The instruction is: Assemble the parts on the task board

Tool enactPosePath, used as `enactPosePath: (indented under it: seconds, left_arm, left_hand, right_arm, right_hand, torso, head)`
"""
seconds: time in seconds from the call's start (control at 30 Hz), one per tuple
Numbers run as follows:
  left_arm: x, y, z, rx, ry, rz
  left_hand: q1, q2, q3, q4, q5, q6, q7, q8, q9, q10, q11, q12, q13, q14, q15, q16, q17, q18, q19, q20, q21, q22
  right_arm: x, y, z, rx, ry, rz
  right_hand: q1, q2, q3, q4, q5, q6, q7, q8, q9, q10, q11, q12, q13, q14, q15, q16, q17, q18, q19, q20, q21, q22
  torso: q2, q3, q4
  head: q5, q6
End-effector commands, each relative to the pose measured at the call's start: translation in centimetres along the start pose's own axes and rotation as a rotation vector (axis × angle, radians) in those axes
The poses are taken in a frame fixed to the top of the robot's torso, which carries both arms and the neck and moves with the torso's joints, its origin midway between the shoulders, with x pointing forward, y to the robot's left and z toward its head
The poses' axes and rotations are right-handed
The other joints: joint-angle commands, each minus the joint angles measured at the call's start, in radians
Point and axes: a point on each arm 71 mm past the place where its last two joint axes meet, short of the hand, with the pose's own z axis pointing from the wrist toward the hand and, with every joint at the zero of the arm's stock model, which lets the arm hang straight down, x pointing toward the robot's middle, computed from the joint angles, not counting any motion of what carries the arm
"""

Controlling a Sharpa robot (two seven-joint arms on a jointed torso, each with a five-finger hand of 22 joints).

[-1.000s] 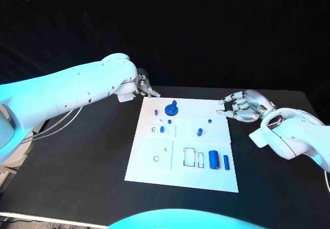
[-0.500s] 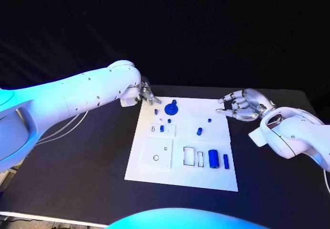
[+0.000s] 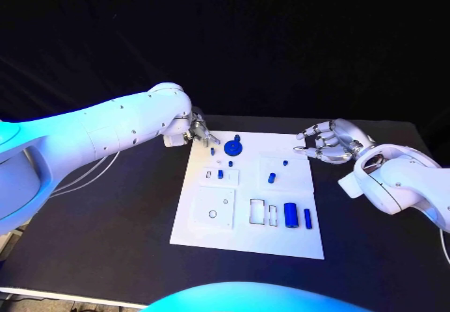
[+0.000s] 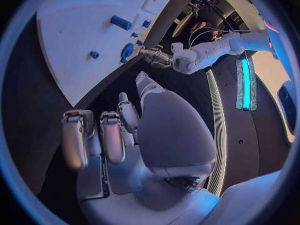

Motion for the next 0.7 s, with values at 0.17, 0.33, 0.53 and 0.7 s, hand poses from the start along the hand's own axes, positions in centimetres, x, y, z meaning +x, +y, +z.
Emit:
enactPosePath:
  seconds: [0.17, 0.33, 0.53, 0.7]
  left_arm:
    - [0.97, -0.1, 0.32, 0.007, 0.072, 0.02]
    - [1.14, -0.11, 0.44, 0.009, 0.071, 0.015]
    - [1.15, -0.06, 0.49, 0.011, 0.064, 0.005]
    - [1.1, -0.03, 0.5, 0.015, 0.056, -0.007]
  left_hand:
    - [0.012, 0.006, -0.001, -0.001, -0.004, 0.005, 0.0, 0.0, -0.002, 0.0, -0.004, -0.002, -0.003, 0.057, 0.004, 0.001, 0.107, 0.011, 0.003, -0.001, -0.001, -0.004]
    - [0.013, 0.006, 0.0, 0.0, -0.003, 0.006, -0.001, 0.0, -0.003, 0.0, -0.004, -0.002, -0.004, 0.056, 0.004, 0.001, 0.107, 0.011, 0.003, -0.001, -0.001, -0.003]
    - [0.015, 0.008, 0.001, 0.0, -0.003, 0.006, -0.001, -0.001, -0.004, 0.0, -0.004, -0.002, -0.004, 0.056, 0.004, 0.001, 0.107, 0.01, 0.003, -0.001, 0.0, -0.002]
    - [0.034, 0.022, 0.013, -0.001, -0.002, 0.013, -0.002, -0.001, -0.011, -0.001, -0.006, 0.0, -0.004, 0.056, 0.003, 0.002, 0.109, 0.01, 0.003, -0.002, 0.0, -0.001]
  right_arm:
    - [0.11, 0.18, -0.01, -0.018, 0.004, -0.004]
    - [0.13, 0.19, 0.01, -0.018, 0.005, -0.004]
    - [0.15, 0.19, 0.03, -0.017, 0.006, -0.004]
    - [0.16, 0.19, 0.04, -0.017, 0.007, -0.004]
  right_hand:
    - [0.0, -0.001, -0.003, 0.005, 0.004, 0.002, -0.002, 0.005, -0.001, -0.008, 0.003, -0.005, -0.001, 0.079, 0.002, -0.005, 0.176, 0.008, 0.066, 0.002, -0.004, 0.207]
    - [0.002, 0.001, -0.003, 0.004, 0.004, 0.002, -0.002, 0.005, -0.002, -0.007, 0.002, -0.004, -0.001, 0.079, 0.002, -0.005, 0.176, 0.008, 0.066, 0.002, -0.004, 0.207]
    - [0.002, 0.001, -0.003, 0.004, 0.004, 0.002, -0.002, 0.005, -0.002, -0.007, 0.002, -0.004, -0.001, 0.079, 0.002, -0.005, 0.176, 0.008, 0.066, 0.002, -0.004, 0.207]
    - [0.002, 0.001, -0.003, 0.004, 0.004, 0.002, -0.002, 0.005, -0.002, -0.007, 0.002, -0.004, -0.001, 0.079, 0.002, -0.005, 0.176, 0.008, 0.066, 0.002, -0.004, 0.207]
  torso:
    - [0.001, 0.0001, -0.0019]
    - [0.0, -0.0004, -0.0003]
    - [0.0, 0.0003, 0.0003]
    - [0.001, 0.0004, -0.0005]
  head:
    - [0.002, 0.001]
    - [-0.001, 0.0]
    - [0.0, -0.001]
    - [0.001, -0.001]
